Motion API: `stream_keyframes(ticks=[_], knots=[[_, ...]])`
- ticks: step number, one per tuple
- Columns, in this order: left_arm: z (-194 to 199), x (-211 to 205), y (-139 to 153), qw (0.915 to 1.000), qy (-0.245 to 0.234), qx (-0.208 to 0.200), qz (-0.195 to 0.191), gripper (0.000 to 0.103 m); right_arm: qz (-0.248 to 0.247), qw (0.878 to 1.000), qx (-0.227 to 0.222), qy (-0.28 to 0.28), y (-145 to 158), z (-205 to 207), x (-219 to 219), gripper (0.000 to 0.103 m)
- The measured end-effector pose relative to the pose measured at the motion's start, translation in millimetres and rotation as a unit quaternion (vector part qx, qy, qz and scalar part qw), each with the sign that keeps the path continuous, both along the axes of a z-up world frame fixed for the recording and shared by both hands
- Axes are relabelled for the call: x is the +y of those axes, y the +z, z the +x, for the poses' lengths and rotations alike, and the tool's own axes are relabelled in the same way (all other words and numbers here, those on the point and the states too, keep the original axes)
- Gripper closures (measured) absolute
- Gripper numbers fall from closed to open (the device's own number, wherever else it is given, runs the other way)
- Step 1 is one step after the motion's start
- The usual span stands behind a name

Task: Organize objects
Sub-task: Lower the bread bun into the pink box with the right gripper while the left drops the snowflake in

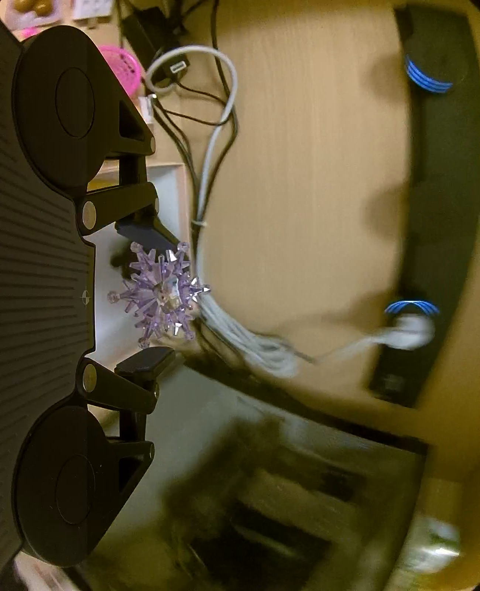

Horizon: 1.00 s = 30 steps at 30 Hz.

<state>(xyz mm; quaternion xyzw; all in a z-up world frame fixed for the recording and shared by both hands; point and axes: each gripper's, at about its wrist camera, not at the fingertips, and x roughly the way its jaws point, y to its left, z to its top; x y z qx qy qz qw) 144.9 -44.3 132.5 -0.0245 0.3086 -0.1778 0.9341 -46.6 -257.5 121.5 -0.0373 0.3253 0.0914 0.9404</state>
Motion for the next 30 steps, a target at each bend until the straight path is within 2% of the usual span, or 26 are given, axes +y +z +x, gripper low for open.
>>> stream_keyframes(ticks=[2, 4, 8, 9, 13, 15, 20, 23, 25, 30], knots=[[11, -11, -22, 0.9993, 0.008, 0.015, 0.035, 0.041, -0.006, 1.000, 0.003, -0.007, 1, -1, -1, 0.021], [12, -10, -33, 0.9996, 0.016, 0.020, 0.013, 0.040, -0.013, 1.000, 0.004, -0.011, 1, -3, -1, 0.021], [5, -5, -37, 0.9982, 0.049, -0.023, 0.026, 0.040, -0.018, 1.000, 0.019, -0.014, -3, 1, -2, 0.021], [4, 0, -36, 0.9980, 0.055, -0.023, 0.020, 0.040, -0.021, 0.999, 0.023, -0.012, -4, 4, 0, 0.021], [-18, 43, -24, 0.9950, 0.085, -0.024, -0.047, 0.040, -0.020, 1.000, 0.023, 0.008, 0, 19, 7, 0.021], [-34, 62, -23, 0.9939, 0.096, -0.022, -0.050, 0.040, -0.022, 0.999, 0.016, 0.018, 4, 30, 12, 0.021], [-89, 112, -36, 0.9880, 0.147, 0.004, -0.047, 0.041, -0.019, 0.999, -0.018, 0.035, 20, 72, 26, 0.021], [-118, 138, -46, 0.9793, 0.189, 0.038, -0.061, 0.041, -0.016, 0.999, -0.032, 0.037, 28, 103, 36, 0.021], [-133, 148, -53, 0.9766, 0.199, 0.052, -0.063, 0.041, -0.007, 0.998, -0.041, 0.042, 33, 123, 42, 0.021], [-160, 160, -69, 0.9742, 0.208, 0.080, -0.035, 0.041, 0.009, 0.997, -0.059, 0.039, 33, 182, 67, 0.019]])
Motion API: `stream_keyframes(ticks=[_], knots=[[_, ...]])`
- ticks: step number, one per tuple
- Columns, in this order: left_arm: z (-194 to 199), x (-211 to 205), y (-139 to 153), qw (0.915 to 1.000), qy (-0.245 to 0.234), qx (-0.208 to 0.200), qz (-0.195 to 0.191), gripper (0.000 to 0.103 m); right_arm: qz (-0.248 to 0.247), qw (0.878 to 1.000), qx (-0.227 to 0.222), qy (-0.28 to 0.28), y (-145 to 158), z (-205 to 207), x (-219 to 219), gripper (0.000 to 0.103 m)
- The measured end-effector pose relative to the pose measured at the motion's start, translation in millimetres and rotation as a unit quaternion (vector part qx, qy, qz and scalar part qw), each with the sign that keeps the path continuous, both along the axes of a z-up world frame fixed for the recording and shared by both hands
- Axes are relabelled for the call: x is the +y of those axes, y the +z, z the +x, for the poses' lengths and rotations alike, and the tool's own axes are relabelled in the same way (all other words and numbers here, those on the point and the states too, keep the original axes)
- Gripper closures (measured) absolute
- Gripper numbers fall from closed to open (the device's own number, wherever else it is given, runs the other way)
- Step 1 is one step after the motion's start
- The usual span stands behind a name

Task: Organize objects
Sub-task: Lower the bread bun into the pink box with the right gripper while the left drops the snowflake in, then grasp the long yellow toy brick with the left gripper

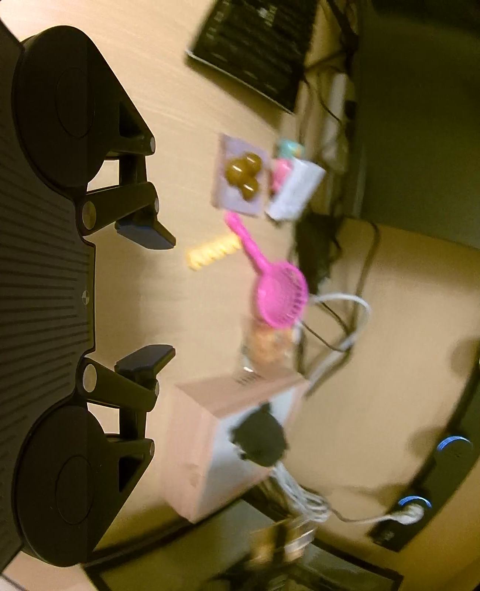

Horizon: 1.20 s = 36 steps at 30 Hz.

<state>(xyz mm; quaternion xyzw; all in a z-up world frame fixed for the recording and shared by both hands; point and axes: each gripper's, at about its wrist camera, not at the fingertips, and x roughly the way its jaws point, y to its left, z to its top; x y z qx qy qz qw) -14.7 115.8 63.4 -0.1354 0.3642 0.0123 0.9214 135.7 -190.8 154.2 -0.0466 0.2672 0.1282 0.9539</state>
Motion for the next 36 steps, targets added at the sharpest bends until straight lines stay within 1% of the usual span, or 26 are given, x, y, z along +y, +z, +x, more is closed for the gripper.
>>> stream_keyframes(ticks=[2, 4, 5, 7, 9, 12, 15, 17, 18, 19, 21, 22, 26, 28, 29, 30, 31, 32, 36], knots=[[-3, 2, -6, 0.9998, -0.004, 0.019, 0.008, 0.041, 0.001, 1.000, 0.030, -0.005, -13, 22, 7, 0.008], [-9, 4, -11, 0.9994, -0.002, 0.029, 0.021, 0.041, -0.001, 0.999, 0.052, -0.016, -27, 27, 11, 0.008], [-10, 6, -13, 0.9992, 0.000, 0.032, 0.024, 0.041, -0.002, 0.998, 0.060, -0.010, -33, 24, 13, 0.007], [-8, 11, -17, 0.9991, 0.007, 0.036, 0.020, 0.041, -0.018, 0.998, 0.065, 0.003, -44, 9, 17, 0.007], [-3, 14, -18, 0.9991, 0.014, 0.035, 0.019, 0.041, -0.047, 0.997, 0.061, 0.018, -53, -9, 24, 0.006], [14, 16, -14, 0.9993, 0.018, 0.022, 0.023, 0.041, -0.081, 0.994, 0.057, 0.045, -62, -39, 34, 0.006], [39, 16, -12, 0.9994, 0.020, 0.011, 0.027, 0.041, -0.112, 0.990, 0.056, 0.066, -68, -70, 41, 0.005], [60, 18, -16, 0.9983, 0.032, 0.014, 0.047, 0.041, -0.125, 0.988, 0.059, 0.072, -72, -89, 44, 0.005], [70, 19, -18, 0.9971, 0.042, 0.022, 0.060, 0.042, -0.130, 0.987, 0.063, 0.073, -73, -96, 46, 0.005], [78, 21, -21, 0.9963, 0.051, 0.029, 0.064, 0.042, -0.134, 0.986, 0.066, 0.073, -75, -103, 47, 0.005], [93, 25, -28, 0.9961, 0.059, 0.038, 0.053, 0.044, -0.138, 0.985, 0.073, 0.068, -77, -115, 45, 0.005], [100, 25, -32, 0.9955, 0.061, 0.044, 0.057, 0.045, -0.138, 0.985, 0.077, 0.064, -78, -119, 44, 0.005], [113, 20, -41, 0.9924, 0.062, 0.058, 0.089, 0.045, -0.133, 0.986, 0.090, 0.045, -79, -125, 40, 0.005], [116, 19, -45, 0.9915, 0.061, 0.064, 0.096, 0.046, -0.132, 0.986, 0.088, 0.041, -76, -125, 40, 0.005], [116, 18, -47, 0.9913, 0.057, 0.068, 0.097, 0.049, -0.131, 0.987, 0.086, 0.039, -73, -124, 41, 0.005], [116, 18, -48, 0.9914, 0.055, 0.069, 0.097, 0.059, -0.129, 0.987, 0.084, 0.038, -70, -123, 42, 0.005], [113, 18, -48, 0.9908, 0.057, 0.064, 0.105, 0.076, -0.127, 0.988, 0.081, 0.037, -67, -121, 45, 0.005], [112, 19, -49, 0.9910, 0.055, 0.062, 0.106, 0.086, -0.124, 0.988, 0.079, 0.038, -64, -118, 47, 0.005], [100, 29, -47, 0.9938, 0.040, 0.055, 0.088, 0.086, -0.106, 0.991, 0.061, 0.048, -47, -99, 70, 0.005]])
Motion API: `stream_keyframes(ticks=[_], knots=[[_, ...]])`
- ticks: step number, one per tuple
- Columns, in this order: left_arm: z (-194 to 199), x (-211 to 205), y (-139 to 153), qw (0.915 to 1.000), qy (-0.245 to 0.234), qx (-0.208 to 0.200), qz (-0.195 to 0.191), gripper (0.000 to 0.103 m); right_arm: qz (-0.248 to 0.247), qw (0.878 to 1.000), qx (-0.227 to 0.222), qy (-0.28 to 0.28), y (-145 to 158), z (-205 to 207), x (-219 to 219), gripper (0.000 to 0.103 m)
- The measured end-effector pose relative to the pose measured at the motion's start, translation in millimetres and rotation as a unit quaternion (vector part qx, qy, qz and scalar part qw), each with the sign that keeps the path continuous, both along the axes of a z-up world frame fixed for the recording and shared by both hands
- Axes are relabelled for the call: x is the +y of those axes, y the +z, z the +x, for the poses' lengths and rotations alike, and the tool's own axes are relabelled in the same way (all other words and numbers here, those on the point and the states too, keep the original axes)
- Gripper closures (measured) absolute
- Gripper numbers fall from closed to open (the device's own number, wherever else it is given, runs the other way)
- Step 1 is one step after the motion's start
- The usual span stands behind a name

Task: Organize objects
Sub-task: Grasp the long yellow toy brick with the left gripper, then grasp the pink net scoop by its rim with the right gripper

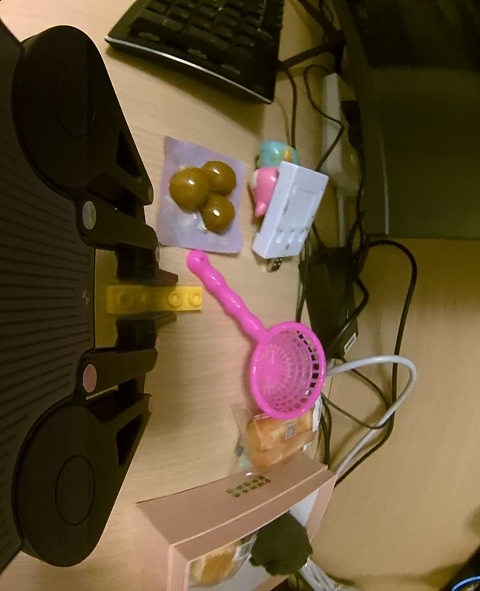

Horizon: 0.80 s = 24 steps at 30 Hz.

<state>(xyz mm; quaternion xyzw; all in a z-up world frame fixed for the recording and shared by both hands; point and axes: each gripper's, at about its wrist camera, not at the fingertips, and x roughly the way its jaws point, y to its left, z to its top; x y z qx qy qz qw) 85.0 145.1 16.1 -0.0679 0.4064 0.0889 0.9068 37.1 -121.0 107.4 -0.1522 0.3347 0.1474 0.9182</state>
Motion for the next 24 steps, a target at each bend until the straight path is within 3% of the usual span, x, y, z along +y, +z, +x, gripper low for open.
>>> stream_keyframes(ticks=[6, 10, 17, 24], knots=[[-48, 23, 16, 0.9990, -0.018, -0.004, -0.040, 0.086, 0.021, 0.999, -0.034, 0.025, 15, 47, 71, 0.000], [-84, 43, 32, 0.9976, -0.028, -0.009, -0.063, 0.086, 0.027, 0.999, -0.034, 0.031, 10, 85, 131, 0.000], [-117, 93, 41, 0.9959, -0.016, 0.001, -0.089, 0.086, -0.013, 1.000, -0.010, 0.018, -34, 143, 221, 0.000], [-131, 131, 34, 0.9952, 0.020, 0.006, -0.096, 0.086, -0.077, 0.997, 0.018, 0.003, -73, 160, 246, 0.000]])
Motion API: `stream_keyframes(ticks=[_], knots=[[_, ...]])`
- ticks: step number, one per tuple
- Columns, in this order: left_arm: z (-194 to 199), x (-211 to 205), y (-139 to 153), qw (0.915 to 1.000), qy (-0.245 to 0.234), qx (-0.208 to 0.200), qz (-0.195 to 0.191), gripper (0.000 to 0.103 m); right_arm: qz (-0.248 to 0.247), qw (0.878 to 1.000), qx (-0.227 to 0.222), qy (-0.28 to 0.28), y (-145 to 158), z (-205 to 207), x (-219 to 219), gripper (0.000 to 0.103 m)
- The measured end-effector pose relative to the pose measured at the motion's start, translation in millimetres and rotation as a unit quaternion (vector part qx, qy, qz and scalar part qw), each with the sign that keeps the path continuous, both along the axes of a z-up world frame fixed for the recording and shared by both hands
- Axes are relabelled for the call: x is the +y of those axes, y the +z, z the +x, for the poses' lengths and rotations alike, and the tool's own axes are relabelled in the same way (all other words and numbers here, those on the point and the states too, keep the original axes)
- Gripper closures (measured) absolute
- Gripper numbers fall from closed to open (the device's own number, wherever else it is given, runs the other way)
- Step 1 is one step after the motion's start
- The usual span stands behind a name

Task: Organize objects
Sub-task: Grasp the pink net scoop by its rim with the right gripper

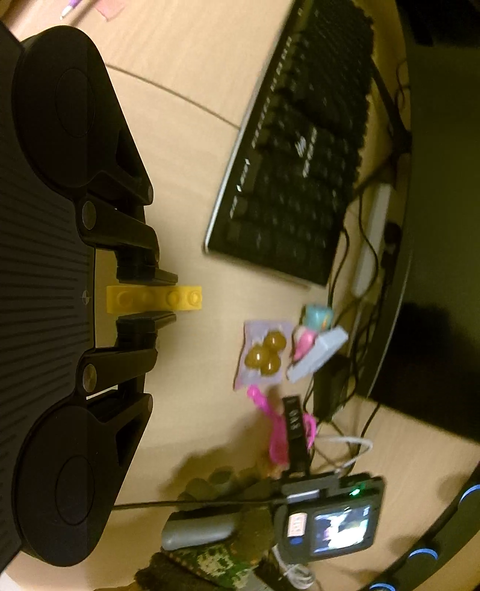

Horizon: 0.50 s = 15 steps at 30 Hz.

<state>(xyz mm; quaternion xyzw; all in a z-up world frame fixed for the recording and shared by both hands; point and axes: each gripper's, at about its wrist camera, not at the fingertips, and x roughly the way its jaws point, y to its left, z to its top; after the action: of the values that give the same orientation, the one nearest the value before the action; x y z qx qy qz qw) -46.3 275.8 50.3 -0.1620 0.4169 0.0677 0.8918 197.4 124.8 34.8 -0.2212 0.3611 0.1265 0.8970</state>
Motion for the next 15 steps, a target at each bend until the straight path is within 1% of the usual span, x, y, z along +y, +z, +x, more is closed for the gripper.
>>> stream_keyframes(ticks=[1, 2, 3, 5, 6, 7, 8, 9, 10, 13, 15], knots=[[0, 3, -2, 1.0000, 0.003, 0.002, -0.001, 0.086, -0.007, 1.000, -0.002, 0.000, -3, -2, 0, 0.000], [1, 4, -3, 1.0000, 0.004, 0.003, -0.002, 0.086, -0.013, 1.000, -0.006, 0.001, -5, -5, -1, 0.003], [3, 4, -4, 1.0000, 0.002, 0.004, -0.003, 0.086, -0.017, 1.000, -0.007, 0.003, -6, -8, -3, 0.009], [5, 2, -4, 1.0000, -0.005, 0.000, -0.006, 0.086, -0.023, 1.000, 0.003, 0.014, -5, -17, -8, 0.039], [6, 0, -4, 0.9999, -0.010, -0.002, -0.007, 0.086, -0.024, 0.999, 0.008, 0.022, -4, -22, -9, 0.048], [7, -4, -4, 0.9998, -0.015, -0.004, -0.008, 0.086, -0.024, 0.999, 0.014, 0.032, -2, -28, -12, 0.062], [8, -6, -4, 0.9998, -0.019, -0.006, -0.010, 0.086, -0.023, 0.999, 0.020, 0.040, 0, -34, -15, 0.070], [10, -9, -5, 0.9997, -0.022, -0.006, -0.012, 0.086, -0.023, 0.998, 0.025, 0.045, 1, -41, -19, 0.074], [11, -12, -5, 0.9996, -0.025, -0.006, -0.014, 0.086, -0.020, 0.998, 0.030, 0.052, 3, -50, -23, 0.080], [15, -20, -5, 0.9992, -0.033, -0.006, -0.021, 0.086, -0.004, 0.997, 0.046, 0.070, 11, -78, -39, 0.081], [16, -24, -5, 0.9990, -0.038, -0.009, -0.021, 0.086, 0.009, 0.995, 0.047, 0.089, 17, -98, -51, 0.081]])
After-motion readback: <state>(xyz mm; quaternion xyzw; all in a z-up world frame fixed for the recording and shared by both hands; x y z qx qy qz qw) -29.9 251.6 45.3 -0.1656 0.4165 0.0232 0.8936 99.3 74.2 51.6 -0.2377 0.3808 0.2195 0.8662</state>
